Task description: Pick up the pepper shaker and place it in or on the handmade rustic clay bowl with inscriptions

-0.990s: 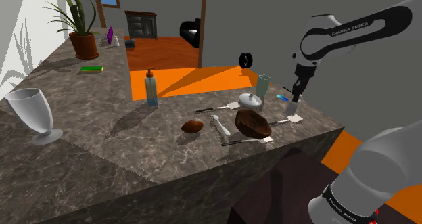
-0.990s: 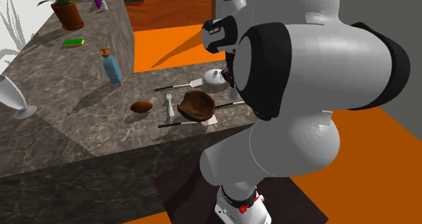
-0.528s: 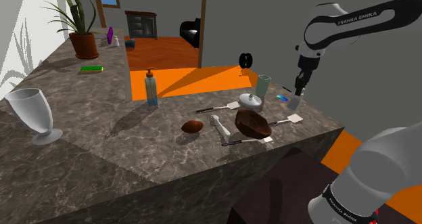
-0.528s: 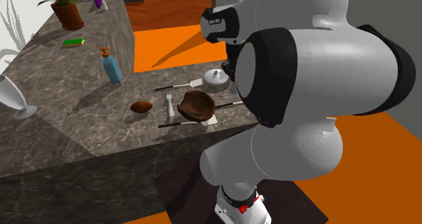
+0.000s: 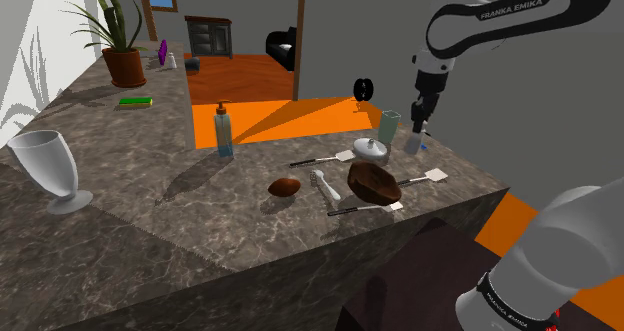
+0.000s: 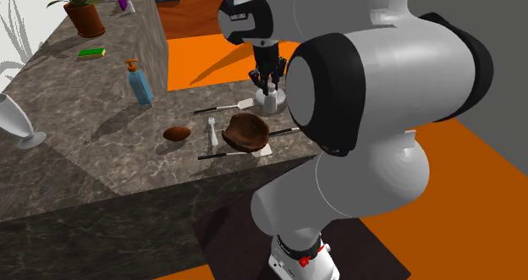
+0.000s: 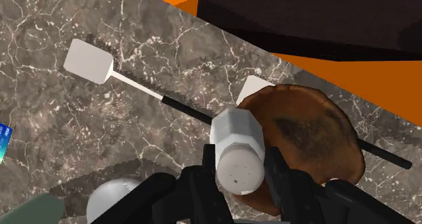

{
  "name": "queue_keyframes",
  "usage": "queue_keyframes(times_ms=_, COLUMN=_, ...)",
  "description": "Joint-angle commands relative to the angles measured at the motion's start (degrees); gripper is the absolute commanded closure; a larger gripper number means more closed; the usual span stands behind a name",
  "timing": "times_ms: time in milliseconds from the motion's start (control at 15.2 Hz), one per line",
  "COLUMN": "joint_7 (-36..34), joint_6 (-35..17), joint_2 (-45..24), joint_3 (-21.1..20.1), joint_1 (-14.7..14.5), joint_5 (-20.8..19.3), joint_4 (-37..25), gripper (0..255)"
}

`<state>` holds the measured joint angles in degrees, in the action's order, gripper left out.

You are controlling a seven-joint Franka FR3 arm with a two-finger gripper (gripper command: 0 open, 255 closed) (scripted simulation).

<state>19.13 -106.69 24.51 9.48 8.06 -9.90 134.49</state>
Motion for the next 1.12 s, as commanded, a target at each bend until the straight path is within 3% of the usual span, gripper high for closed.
queue_keyframes(times_ms=0, joint_7=-2.7, joint_6=0.6, joint_2=-1.0, joint_3=-2.0, joint_1=-1.3, joint_5=1.3, joint_4=-1.2, gripper=255)
queue_keyframes(times_ms=396, joint_7=-10.1, joint_6=3.3, joint_2=-6.7, joint_3=-7.5, joint_1=-5.0, joint_5=4.4, joint_4=-8.8, gripper=255)
queue_keyframes(times_ms=1056, joint_7=-10.7, joint_6=-4.5, joint_2=-8.3, joint_3=-7.4, joint_1=-4.9, joint_5=4.2, joint_4=-2.5, gripper=255)
